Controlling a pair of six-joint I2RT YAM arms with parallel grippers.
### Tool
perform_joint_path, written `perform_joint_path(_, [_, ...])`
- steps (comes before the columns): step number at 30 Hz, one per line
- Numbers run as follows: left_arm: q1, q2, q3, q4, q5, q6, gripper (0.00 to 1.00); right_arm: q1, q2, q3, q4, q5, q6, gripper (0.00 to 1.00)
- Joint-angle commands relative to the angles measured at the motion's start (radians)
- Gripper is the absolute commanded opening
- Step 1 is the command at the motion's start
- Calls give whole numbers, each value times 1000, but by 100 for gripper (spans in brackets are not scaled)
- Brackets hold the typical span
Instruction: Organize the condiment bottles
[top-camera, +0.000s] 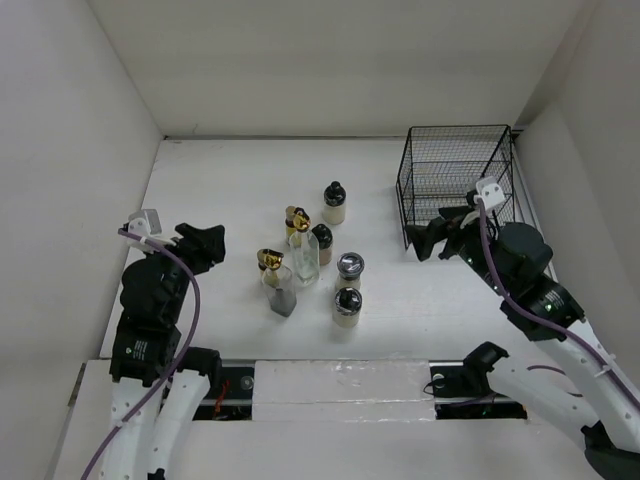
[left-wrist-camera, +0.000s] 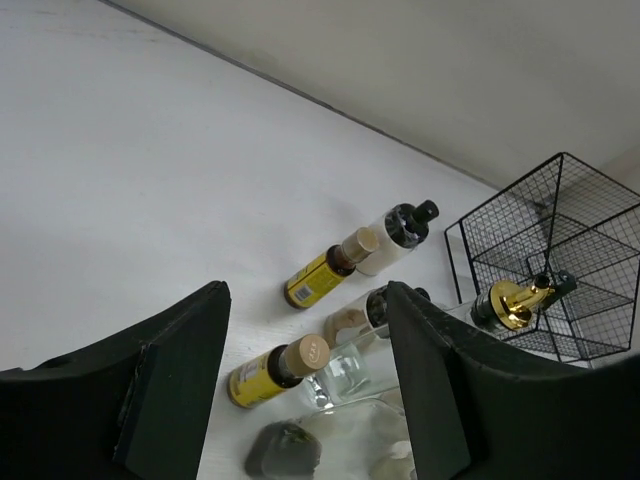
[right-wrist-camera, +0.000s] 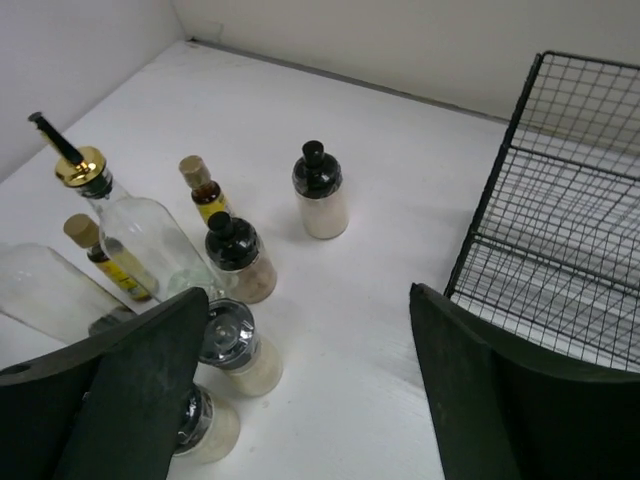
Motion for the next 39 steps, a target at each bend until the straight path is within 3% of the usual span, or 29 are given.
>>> perform_joint_path(1, [-4, 27, -10, 65, 45, 27, 60, -5, -5, -4, 54, -94, 16, 86])
perform_joint_path(2, [-4, 27, -22, 65, 45, 27, 60, -5, 20, -4, 54, -112, 7, 79])
perform_joint_path(4, [-4, 27, -32, 76, 54, 27, 60, -5, 52, 6, 54, -167, -2, 32])
perform_joint_path(5, [-4, 27, -32, 76, 54, 27, 58, 6, 70, 15, 65, -186, -2, 15])
perform_joint_path(6, [-4, 27, -32, 76, 54, 27, 51, 6, 108, 15, 77, -202, -16, 1])
perform_joint_path(7, [-4, 18, -32, 76, 54, 27, 47, 23, 126, 24, 77, -212, -16, 0])
perform_joint_path(9, [-4, 18, -32, 85, 54, 39, 39, 61, 171, 24, 122, -212, -25, 0])
perform_joint_path(11, [-4, 18, -32, 97, 54, 51, 25, 90, 196, 24, 157, -212, -25, 3])
perform_joint_path(12, [-4, 30, -32, 97, 54, 51, 18, 119, 210, 24, 189, -212, -25, 10])
perform_joint_path(13, [-4, 30, -32, 97, 54, 62, 10, 135, 242, 24, 202, -212, -25, 36])
perform_joint_path(14, [-4, 30, -32, 97, 54, 62, 2, 152, 261, 24, 202, -212, -42, 49])
perform_joint_path(17, [-4, 48, -49, 110, 63, 62, 7, 219, 336, 44, 223, -177, -71, 74])
perform_joint_path(19, [-4, 58, -49, 110, 63, 62, 23, 241, 371, 53, 258, -189, -82, 76])
perform_joint_path(23, [-4, 48, -49, 110, 63, 62, 36, 250, 501, 96, 335, -200, -100, 79])
perform_joint_path(33, [-4, 61, -49, 110, 54, 62, 39, 250, 715, 191, 569, -241, -82, 79])
perform_joint_path(39, [-4, 61, -49, 110, 54, 71, 39, 261, 747, 191, 591, -288, -73, 80])
